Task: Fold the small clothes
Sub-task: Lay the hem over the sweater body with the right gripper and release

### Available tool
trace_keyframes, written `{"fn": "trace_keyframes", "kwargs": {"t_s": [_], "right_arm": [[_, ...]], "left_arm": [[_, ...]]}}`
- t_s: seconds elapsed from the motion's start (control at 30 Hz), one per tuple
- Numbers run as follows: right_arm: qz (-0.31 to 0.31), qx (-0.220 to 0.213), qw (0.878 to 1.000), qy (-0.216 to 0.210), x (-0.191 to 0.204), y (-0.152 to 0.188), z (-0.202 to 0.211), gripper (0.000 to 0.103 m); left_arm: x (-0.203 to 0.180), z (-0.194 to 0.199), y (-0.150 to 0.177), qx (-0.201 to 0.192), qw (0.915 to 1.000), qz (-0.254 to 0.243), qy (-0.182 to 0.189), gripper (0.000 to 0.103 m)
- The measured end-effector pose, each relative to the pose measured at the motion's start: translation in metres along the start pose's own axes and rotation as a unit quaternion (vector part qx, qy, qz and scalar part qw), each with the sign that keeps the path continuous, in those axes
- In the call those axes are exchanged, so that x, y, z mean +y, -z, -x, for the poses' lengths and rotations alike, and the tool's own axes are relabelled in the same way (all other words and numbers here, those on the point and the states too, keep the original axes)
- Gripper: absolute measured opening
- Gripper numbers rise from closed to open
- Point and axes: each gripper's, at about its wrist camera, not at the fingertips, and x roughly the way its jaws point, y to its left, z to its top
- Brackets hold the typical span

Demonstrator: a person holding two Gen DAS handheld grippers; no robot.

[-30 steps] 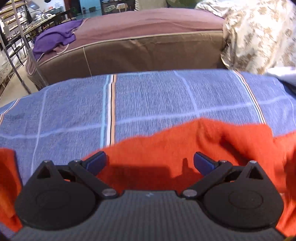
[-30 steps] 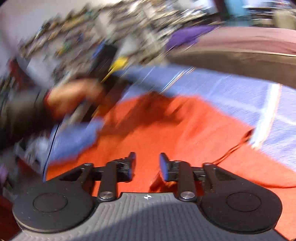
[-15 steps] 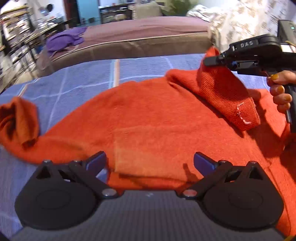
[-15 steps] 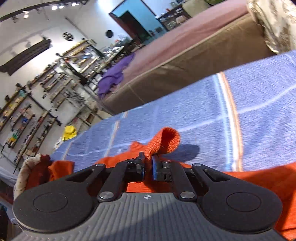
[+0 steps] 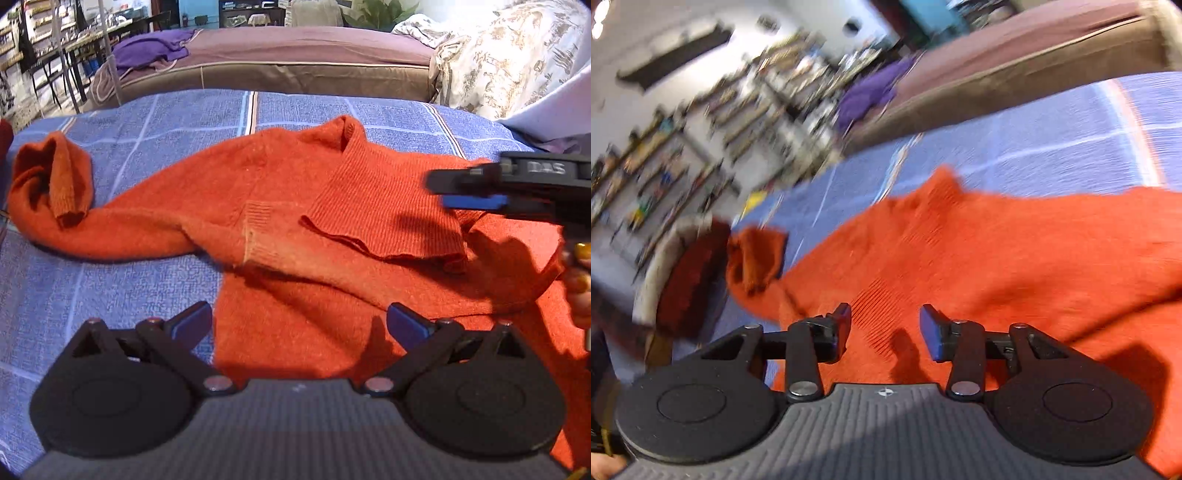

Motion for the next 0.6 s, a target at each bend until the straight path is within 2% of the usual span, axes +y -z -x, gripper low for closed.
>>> {"fn": "trace_keyframes", "kwargs": {"t_s": [0.1,0.17,0.2,0.27,0.37,0.4,0.43,0.47,0.6], "right_arm": [[-0.021,-0.038,0.99,0.134,-0.008,0.016,0.016,0.072],[-0.05,-0.048,0.982,0.178,-0.027,0.019,0.02,0.072],[-0.074,-0.047,0.98,0.177,-0.038,0.021,0.018,0.072],[-0.108,-0.057,0.982,0.144,-0.058,0.022,0.016,0.071],[-0.113,-0.079,0.984,0.113,-0.062,0.014,0.009,0.069],[-0.116,-0.078,0.985,0.098,-0.063,0.009,0.003,0.062],[-0.117,-0.077,0.986,0.093,-0.061,0.002,-0.002,0.032],[-0.115,-0.08,0.985,0.098,-0.06,-0.005,-0.004,0.011],[-0.087,-0.13,0.972,0.175,-0.061,-0.04,-0.006,0.011]], "left_arm": [[0.003,-0.004,-0.001,0.004,0.9998,0.017,0.013,0.103],[0.0,-0.002,-0.001,0.0,0.9996,0.017,0.021,0.103],[-0.003,-0.001,-0.001,-0.002,0.9997,0.013,0.022,0.103],[-0.007,0.002,0.0,-0.004,0.9997,0.003,0.022,0.103],[-0.01,0.003,0.0,-0.003,0.9998,-0.002,0.02,0.103],[-0.01,0.002,0.0,-0.002,0.9998,0.001,0.019,0.103],[-0.009,0.002,0.0,0.0,0.9998,0.005,0.02,0.103],[-0.009,0.002,0.0,0.002,0.9997,0.008,0.022,0.103],[-0.008,0.0,0.001,0.003,0.9997,0.01,0.022,0.103]]}}
